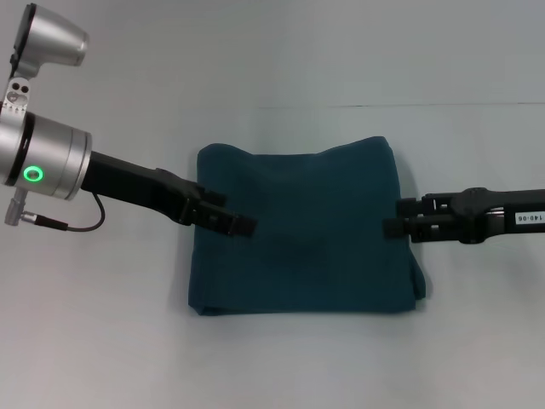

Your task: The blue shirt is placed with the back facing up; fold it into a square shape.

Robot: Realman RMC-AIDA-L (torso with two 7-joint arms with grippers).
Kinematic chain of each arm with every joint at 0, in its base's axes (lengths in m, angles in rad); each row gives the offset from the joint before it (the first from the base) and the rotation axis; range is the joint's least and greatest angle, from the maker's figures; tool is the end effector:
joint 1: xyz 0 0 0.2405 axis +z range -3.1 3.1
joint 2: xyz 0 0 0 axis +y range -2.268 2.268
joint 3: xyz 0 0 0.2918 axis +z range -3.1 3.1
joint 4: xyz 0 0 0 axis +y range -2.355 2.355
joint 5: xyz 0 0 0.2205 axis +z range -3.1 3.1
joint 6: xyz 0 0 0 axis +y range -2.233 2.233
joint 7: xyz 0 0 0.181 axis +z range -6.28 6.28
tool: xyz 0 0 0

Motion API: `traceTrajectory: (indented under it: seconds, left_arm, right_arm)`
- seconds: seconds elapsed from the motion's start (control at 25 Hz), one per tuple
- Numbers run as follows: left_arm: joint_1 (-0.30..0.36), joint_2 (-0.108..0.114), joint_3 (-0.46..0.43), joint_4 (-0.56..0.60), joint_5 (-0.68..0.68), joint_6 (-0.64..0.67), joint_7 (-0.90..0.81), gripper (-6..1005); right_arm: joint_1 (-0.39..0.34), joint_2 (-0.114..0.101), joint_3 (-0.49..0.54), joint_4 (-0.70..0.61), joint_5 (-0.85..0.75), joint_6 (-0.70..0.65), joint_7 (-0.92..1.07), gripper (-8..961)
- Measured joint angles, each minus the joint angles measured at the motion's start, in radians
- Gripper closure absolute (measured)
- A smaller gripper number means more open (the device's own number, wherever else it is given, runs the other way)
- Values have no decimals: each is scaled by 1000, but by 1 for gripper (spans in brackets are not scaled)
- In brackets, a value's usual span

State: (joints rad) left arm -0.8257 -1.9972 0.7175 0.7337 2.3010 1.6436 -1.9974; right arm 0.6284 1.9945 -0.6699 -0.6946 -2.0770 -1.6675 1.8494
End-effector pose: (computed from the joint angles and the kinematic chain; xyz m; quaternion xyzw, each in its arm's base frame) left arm -0.2123 0.4275 -0.0238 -0.9364 -0.3357 -0.0968 0.0329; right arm 0.2597 0.3897 -0.0109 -0.9061 0.3580 0.2199 0.0499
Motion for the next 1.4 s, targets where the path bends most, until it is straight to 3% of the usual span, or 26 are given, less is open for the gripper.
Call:
traceTrajectory:
  seconds: [0.52, 1.4]
  left_arm:
    - [-9, 6, 2, 4, 0, 7, -36, 62]
    - [14, -12, 16, 31, 5, 44, -27, 61]
  right_arm:
    - [0, 1, -6, -16, -13, 14, -79, 178]
    - [6, 5, 0, -17, -6, 67, -74, 178]
